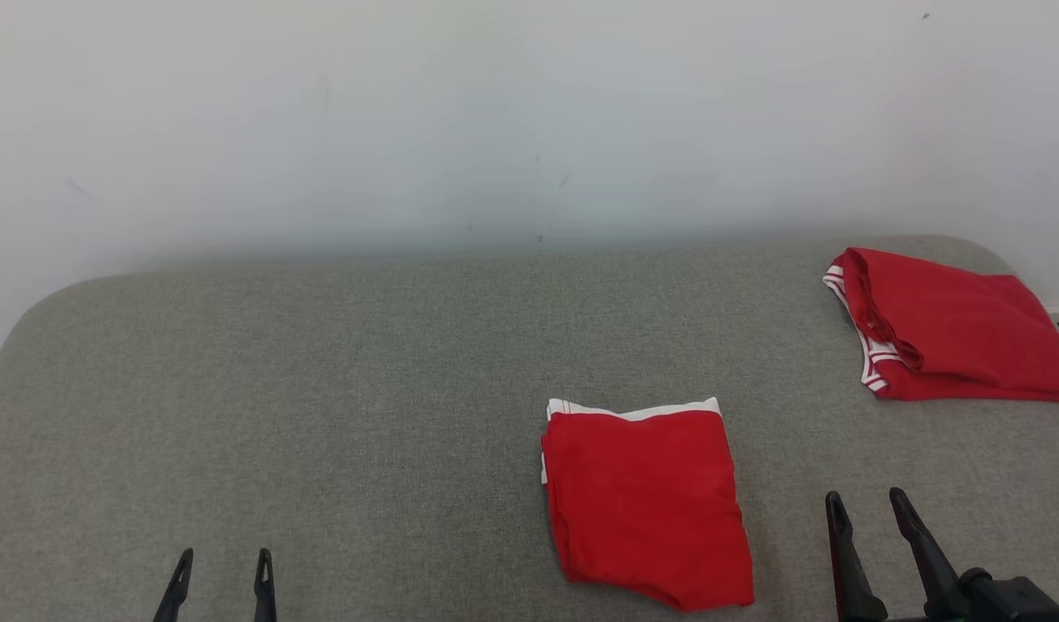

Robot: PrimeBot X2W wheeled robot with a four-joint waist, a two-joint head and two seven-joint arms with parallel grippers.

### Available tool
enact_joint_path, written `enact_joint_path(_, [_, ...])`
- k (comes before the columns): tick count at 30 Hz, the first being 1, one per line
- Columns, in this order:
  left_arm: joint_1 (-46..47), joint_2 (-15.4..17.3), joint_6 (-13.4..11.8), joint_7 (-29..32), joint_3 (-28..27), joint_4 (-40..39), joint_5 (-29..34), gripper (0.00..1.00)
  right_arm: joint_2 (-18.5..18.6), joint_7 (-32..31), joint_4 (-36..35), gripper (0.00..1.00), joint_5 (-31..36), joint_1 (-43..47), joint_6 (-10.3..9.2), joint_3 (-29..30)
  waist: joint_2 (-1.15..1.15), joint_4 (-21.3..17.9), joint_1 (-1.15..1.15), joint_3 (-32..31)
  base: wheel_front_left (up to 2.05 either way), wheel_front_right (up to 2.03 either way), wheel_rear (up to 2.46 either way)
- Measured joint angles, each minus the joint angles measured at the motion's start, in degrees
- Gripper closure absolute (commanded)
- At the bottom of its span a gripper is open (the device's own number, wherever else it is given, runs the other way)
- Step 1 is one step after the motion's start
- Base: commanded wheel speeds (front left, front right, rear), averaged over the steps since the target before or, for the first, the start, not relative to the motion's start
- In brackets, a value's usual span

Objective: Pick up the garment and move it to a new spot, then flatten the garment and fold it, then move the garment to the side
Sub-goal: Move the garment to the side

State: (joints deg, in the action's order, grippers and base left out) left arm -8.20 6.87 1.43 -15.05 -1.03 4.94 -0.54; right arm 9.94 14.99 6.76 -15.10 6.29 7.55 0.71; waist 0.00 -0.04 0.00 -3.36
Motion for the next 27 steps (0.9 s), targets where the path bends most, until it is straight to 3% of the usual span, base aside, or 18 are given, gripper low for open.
enact_joint_path(27, [-0.3,0.0,0.6,0.0,0.5,-0.2,-1.4,0.00,-0.1,0.0,1.0,0.00,0.0,0.0,0.00,-0.2,0.00,0.5,0.00,-0.2,0.00,0.00,0.00])
